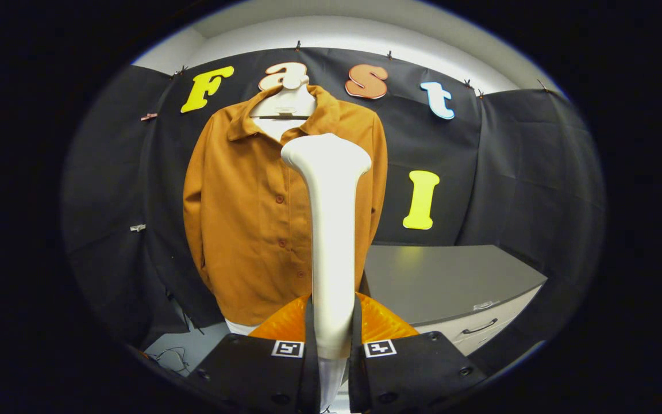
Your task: Iron the clothes twice with a garment steamer, once on the left side and once on the right side.
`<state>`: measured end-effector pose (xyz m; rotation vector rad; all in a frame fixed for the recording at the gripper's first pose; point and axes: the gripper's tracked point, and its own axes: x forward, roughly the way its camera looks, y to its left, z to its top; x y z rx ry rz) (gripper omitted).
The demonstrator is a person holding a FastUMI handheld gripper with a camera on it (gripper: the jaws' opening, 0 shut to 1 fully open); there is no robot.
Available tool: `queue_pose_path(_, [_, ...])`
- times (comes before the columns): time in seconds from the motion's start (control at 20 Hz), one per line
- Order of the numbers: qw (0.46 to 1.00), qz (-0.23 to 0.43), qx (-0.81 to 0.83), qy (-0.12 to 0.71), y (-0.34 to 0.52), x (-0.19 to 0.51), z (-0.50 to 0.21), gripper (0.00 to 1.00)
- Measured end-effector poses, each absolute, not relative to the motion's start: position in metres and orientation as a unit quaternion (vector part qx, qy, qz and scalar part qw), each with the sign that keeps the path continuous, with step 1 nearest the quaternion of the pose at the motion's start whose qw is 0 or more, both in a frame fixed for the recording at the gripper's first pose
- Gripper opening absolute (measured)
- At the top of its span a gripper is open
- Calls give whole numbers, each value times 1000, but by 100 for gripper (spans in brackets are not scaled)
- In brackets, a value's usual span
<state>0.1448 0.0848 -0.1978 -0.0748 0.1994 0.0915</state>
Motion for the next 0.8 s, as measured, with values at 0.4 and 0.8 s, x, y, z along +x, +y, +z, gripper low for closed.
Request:
queue_pose_path(0.4, [996, 30, -34, 71, 55, 145, -156, 23])
queue_pose_path(0.8, [998, 29, -19, 48, 42, 139, -114, 23])
